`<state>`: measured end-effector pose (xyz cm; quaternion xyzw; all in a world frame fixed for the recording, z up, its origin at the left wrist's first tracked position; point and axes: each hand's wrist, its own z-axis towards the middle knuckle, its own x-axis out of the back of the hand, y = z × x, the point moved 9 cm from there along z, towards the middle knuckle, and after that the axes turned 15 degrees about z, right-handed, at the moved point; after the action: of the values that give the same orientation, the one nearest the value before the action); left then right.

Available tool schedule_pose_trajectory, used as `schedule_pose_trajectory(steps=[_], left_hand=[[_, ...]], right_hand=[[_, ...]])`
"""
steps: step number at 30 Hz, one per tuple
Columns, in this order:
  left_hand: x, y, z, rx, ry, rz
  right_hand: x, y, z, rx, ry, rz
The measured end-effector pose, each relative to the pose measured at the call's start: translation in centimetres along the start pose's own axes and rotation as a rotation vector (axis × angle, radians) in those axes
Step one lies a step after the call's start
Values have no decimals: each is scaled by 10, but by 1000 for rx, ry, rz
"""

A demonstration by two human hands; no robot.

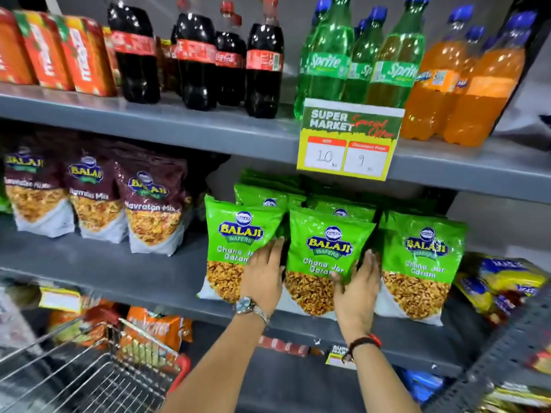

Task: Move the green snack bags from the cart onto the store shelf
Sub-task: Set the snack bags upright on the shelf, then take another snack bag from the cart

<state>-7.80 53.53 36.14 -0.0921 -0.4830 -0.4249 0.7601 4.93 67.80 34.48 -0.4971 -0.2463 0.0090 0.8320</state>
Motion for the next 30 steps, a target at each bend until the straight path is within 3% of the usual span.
schedule_pose_trajectory(steps=[3,6,13,17,20,25,30], left_hand=[[29,-29,-26,13,73,151],[54,-79,-71,83,116,288],[87,-280,-265,651,-159,434],[84,-361,-386,986,-244,419],[61,-400,-440,1136,-307,392],[1,-448,-499,1237,-433,361],[-53,-472,-524,1128,-577,443]], right_hand=[[-19,-39,-29,240,-44,-117],[-80,-75,-77,439,-299,-118],[-259,-117,-257,688,-967,-142],[-339,-108,-346,676,-1209,-128],[-395,-79,-402,668,-1422,-248],[-482,-32,-472,791,-1640,-481],[-544,10,-530,919,-1816,-570]])
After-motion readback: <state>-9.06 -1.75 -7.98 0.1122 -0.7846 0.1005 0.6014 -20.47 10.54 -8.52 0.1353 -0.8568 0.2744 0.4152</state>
